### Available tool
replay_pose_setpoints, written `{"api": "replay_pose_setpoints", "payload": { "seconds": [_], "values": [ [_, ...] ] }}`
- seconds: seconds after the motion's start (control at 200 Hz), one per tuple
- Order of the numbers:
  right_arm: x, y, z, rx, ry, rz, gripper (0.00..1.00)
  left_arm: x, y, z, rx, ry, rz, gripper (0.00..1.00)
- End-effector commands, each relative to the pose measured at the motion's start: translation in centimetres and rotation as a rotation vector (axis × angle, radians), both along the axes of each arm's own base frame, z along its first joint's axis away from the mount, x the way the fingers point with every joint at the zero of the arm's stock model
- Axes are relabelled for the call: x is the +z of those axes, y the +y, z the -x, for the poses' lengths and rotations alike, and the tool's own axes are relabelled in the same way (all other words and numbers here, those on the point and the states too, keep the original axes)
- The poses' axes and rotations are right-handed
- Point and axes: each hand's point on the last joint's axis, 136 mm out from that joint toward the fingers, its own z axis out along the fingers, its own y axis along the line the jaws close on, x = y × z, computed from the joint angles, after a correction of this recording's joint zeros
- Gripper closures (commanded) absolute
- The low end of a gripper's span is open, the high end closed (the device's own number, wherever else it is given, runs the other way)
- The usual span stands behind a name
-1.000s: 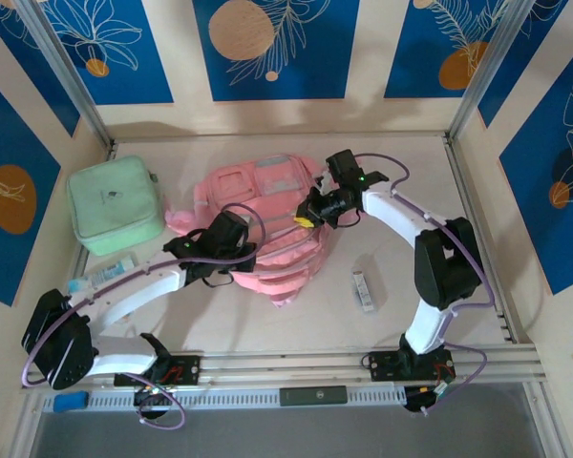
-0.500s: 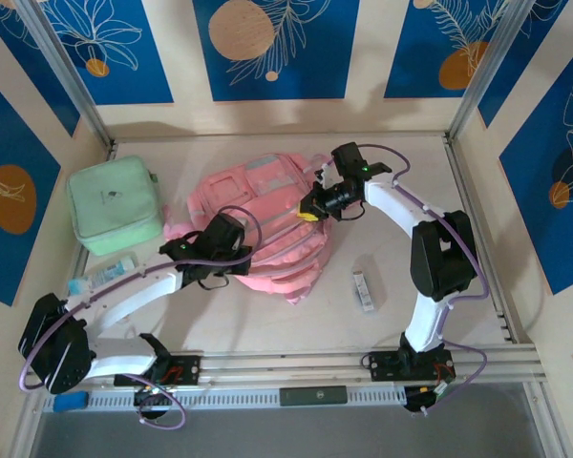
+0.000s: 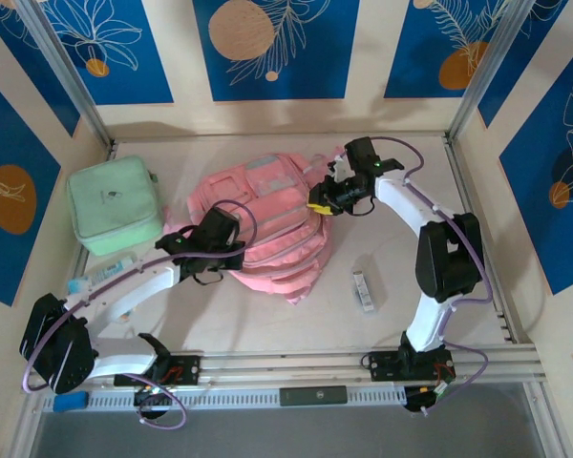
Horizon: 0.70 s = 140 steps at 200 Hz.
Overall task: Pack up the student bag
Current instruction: Unzip the student bag at the top-center of the table.
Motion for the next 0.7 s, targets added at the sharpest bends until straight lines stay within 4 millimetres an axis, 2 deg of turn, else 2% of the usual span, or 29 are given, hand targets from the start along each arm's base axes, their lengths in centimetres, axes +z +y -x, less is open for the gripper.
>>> {"api": "replay_pose_setpoints", "payload": {
  "seconds": [0.0,0.205,0.32,0.475,0.6,0.695],
  "values": [
    [2.7,-0.4,1.2,0.016,-0.069,0.006,0.68,-1.4,2.2,-0.2,0.046,0.024,-0.073,1.0],
    [2.9,-1.6,3.1,-0.009,-0.041,0.031,0.65,-1.9,2.4,-1.3,0.066,0.031,-0.039,1.0],
    [2.7,-2.5,4.8,-0.034,-0.014,0.025,0.62,-1.3,2.1,-1.8,0.067,0.04,-0.024,1.0],
    [1.0,-4.7,7.3,-0.074,0.062,0.118,0.53,-0.1,1.0,-0.7,0.048,0.028,0.07,0.66],
    [0.0,-6.5,9.9,-0.13,0.089,0.165,0.46,0.8,-0.6,1.5,0.039,0.014,0.151,0.56],
    [-1.3,-8.2,12.1,-0.189,0.14,0.221,0.39,0.7,-2.1,3.0,0.05,-0.005,0.217,0.5]
  ]
}}
